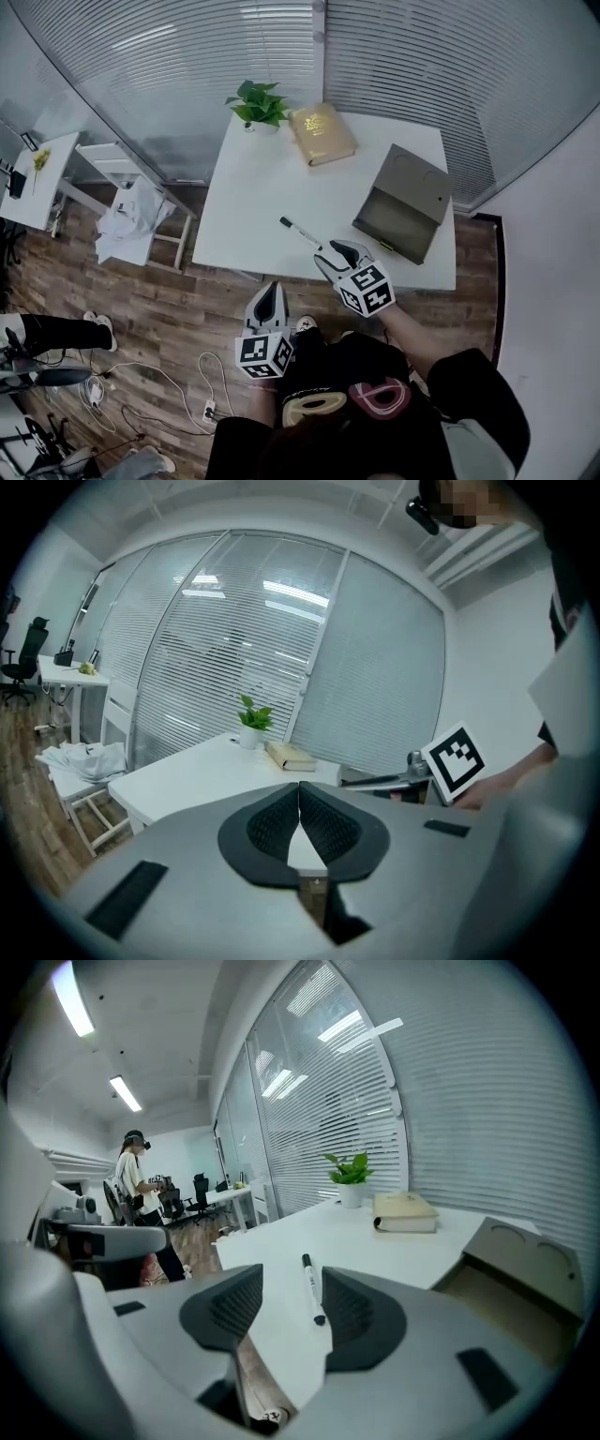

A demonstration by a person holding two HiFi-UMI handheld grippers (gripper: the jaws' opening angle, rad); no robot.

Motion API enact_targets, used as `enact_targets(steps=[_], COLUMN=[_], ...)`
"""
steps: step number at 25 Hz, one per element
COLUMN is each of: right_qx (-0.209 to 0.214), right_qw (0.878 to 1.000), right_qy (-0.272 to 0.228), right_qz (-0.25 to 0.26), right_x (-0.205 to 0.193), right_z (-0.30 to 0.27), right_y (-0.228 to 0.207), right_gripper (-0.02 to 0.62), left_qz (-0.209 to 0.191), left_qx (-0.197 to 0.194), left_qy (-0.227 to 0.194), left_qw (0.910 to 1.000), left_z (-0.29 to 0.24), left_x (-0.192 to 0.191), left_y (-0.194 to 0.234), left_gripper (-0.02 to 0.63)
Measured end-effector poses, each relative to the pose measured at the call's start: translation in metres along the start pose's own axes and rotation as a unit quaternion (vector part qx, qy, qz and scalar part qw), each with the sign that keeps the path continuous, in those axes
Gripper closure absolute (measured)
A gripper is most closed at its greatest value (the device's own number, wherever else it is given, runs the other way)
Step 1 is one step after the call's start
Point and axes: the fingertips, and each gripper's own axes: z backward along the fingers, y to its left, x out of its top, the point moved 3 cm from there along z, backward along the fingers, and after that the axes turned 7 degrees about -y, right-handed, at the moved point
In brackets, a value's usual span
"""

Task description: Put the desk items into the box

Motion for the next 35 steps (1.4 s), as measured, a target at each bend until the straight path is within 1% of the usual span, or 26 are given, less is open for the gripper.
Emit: enact_targets(steps=[5, 10, 17, 20, 27, 30, 35], right_qx=[-0.004, -0.013, -0.013, -0.017, -0.012, -0.017, -0.017], right_qw=[1.000, 0.999, 0.996, 0.995, 0.992, 0.990, 0.989], right_qy=[0.019, 0.045, 0.080, 0.088, 0.113, 0.122, 0.138], right_qz=[0.009, 0.005, 0.034, 0.036, 0.054, 0.064, 0.053], right_x=[-0.003, -0.012, -0.021, -0.022, -0.025, -0.029, -0.037], right_z=[-0.027, -0.053, -0.086, -0.098, -0.114, -0.119, -0.127], right_y=[0.001, 0.000, 0.001, -0.003, -0.013, -0.019, -0.024], right_gripper=[0.404, 0.405, 0.405, 0.405, 0.405, 0.408, 0.425], left_qz=[-0.002, 0.000, 0.008, 0.010, 0.017, 0.019, 0.017], left_qx=[0.007, 0.018, 0.025, 0.029, 0.056, 0.063, 0.068], left_qy=[0.000, 0.005, 0.008, 0.013, 0.019, 0.020, 0.022], left_qw=[1.0000, 0.9998, 0.9996, 0.9994, 0.9981, 0.9976, 0.9973], left_z=[0.003, 0.003, 0.000, -0.001, 0.008, 0.010, 0.012], left_x=[0.005, 0.005, 0.007, 0.006, 0.005, 0.003, 0.001], left_y=[0.020, 0.041, 0.054, 0.059, 0.081, 0.086, 0.090], left_gripper=[0.589, 0.589, 0.589, 0.589, 0.589, 0.589, 0.589])
